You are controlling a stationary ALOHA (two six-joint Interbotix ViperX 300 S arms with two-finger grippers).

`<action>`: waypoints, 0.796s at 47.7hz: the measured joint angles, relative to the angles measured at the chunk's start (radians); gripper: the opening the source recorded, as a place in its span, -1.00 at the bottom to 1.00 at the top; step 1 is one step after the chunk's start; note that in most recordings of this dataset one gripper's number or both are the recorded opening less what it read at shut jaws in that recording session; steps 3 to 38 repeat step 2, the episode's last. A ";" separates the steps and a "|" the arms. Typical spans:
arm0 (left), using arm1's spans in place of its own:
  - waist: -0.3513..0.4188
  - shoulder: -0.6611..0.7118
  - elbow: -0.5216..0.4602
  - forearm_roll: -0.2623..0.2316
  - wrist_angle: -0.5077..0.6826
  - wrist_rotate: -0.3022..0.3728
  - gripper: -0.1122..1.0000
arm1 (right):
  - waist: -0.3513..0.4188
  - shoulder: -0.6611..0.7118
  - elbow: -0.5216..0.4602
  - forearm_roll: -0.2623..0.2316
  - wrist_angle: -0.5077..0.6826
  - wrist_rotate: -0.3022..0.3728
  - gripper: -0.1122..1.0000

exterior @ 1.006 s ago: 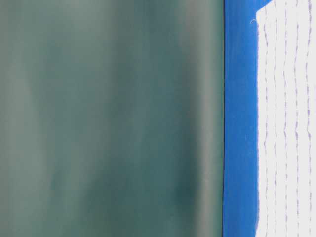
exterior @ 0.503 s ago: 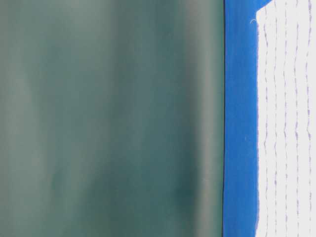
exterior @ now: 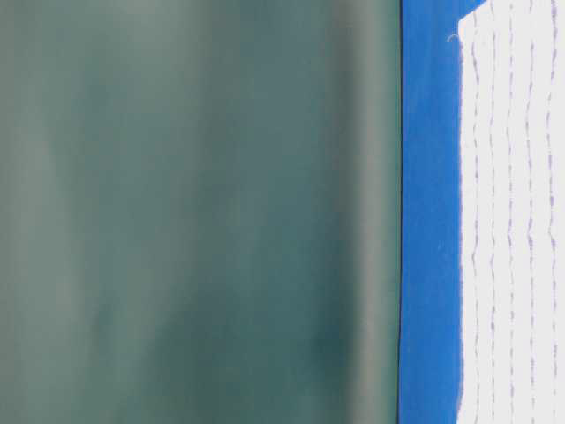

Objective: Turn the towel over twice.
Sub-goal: 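Open both grippers, release the towel, and retract outward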

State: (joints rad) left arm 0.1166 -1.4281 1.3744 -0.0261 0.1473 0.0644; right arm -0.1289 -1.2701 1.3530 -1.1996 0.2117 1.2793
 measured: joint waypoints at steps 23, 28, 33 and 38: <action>-0.002 -0.011 0.002 0.000 0.000 0.000 0.34 | -0.002 0.000 0.006 0.000 -0.012 0.000 -0.07; -0.002 -0.011 0.002 0.000 0.000 0.000 0.34 | -0.002 0.000 0.006 0.000 -0.012 0.000 -0.07; -0.002 -0.011 0.002 0.000 0.000 0.000 0.34 | -0.002 0.000 0.006 0.000 -0.012 0.000 -0.07; -0.002 -0.011 0.002 0.000 0.000 0.000 0.34 | -0.002 0.000 0.006 0.000 -0.012 0.000 -0.07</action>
